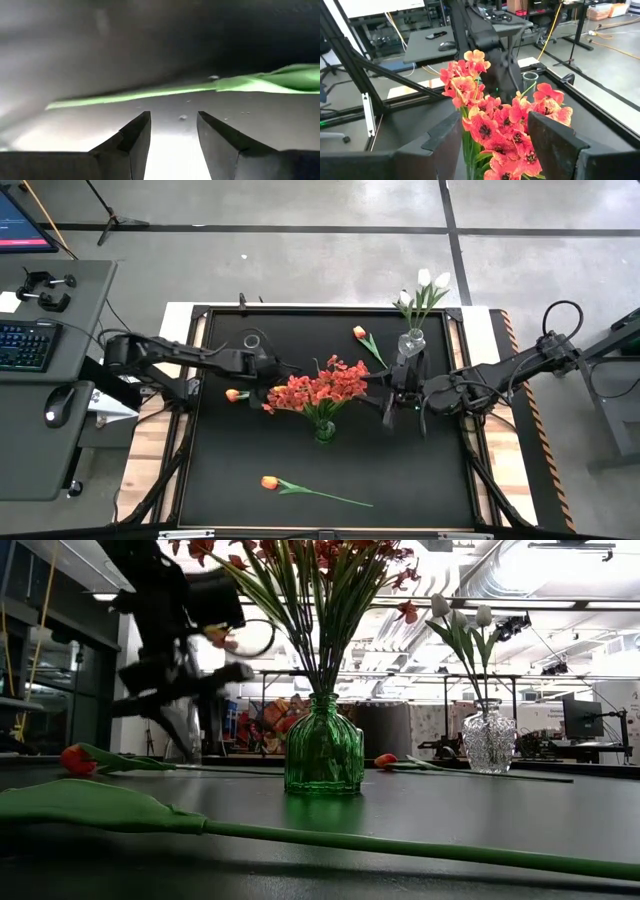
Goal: Sort flowers into vase by color
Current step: Put the middle left light orange flower into the left transparent vase
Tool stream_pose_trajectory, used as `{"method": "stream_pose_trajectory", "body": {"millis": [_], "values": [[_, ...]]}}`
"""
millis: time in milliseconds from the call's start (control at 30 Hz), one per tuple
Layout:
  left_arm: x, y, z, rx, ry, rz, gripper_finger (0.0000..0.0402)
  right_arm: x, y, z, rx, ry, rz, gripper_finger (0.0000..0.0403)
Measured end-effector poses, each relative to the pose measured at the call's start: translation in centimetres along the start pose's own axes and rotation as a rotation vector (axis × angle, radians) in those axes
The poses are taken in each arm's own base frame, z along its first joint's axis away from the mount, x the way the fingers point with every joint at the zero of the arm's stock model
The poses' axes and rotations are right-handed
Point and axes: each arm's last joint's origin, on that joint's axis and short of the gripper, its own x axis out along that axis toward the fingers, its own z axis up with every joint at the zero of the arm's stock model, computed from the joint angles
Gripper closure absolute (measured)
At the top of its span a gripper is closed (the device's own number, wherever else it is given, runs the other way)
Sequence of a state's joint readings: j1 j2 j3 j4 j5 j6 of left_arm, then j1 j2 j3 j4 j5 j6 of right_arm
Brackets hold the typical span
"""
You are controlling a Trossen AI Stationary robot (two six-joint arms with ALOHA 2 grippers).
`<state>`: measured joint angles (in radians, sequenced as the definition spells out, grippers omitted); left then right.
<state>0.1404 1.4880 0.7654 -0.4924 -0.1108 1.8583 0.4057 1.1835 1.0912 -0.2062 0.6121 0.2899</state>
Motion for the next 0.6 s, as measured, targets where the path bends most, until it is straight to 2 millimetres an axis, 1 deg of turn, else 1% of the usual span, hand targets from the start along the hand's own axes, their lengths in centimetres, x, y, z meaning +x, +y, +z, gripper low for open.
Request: {"method": "stream_pose_trajectory", "body": {"millis": [67,200,367,600], "values": [[0.8,0.0,-0.1,0.057,0.013,-0.019,0.0255,0.0,0.0,0.0,-0.001,0.0,0.0,0.0187],[1.6,0.2,0.0,0.098,0.026,-0.026,0.0255,0.0,0.0,-0.2,-0.013,0.019,0.016,0.0187],[1.7,0.1,0.2,0.13,0.023,-0.05,0.0255,0.0,-0.1,-0.5,-0.033,0.048,0.009,0.0187],[1.5,0.6,1.5,0.191,0.003,-0.021,0.0255,0.0,-0.2,-0.9,-0.061,0.087,-0.003,0.0187]]}}
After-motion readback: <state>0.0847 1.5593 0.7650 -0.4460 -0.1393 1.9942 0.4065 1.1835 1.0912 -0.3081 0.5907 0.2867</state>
